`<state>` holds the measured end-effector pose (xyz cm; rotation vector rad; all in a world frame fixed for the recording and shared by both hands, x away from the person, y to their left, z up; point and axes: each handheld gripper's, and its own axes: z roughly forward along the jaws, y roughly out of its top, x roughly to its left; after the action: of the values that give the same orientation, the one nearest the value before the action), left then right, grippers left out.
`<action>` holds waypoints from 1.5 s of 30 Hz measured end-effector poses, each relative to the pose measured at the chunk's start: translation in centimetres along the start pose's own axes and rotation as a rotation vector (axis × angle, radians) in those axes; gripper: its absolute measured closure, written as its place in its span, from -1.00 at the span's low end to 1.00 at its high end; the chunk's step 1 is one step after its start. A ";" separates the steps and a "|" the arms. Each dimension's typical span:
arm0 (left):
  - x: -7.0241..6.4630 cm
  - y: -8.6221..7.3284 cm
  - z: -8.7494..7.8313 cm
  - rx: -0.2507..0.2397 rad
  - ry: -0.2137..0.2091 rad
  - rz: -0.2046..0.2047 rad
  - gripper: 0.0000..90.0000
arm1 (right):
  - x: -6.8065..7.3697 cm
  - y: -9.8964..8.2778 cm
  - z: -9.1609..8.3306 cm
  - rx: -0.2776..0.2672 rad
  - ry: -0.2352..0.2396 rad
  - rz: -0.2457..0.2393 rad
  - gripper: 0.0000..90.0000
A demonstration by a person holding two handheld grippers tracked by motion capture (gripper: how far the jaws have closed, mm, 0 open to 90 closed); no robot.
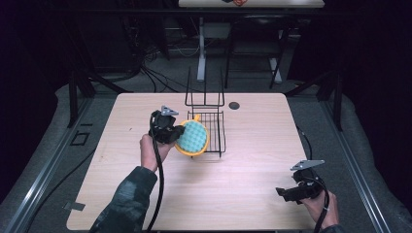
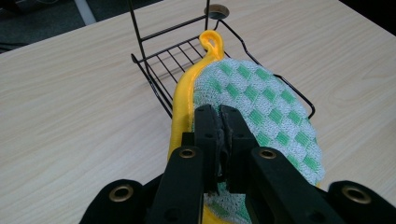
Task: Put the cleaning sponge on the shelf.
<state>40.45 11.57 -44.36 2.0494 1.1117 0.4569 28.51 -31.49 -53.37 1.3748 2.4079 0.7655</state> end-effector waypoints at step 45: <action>0.6 -0.7 4.6 -0.061 0.034 -0.157 0.93 | -0.1 0.0 0.0 0.002 0.003 -0.001 -0.82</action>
<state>43.16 10.26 -47.93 1.8913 1.2527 0.4425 28.53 -31.62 -53.37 1.3740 2.4124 0.7653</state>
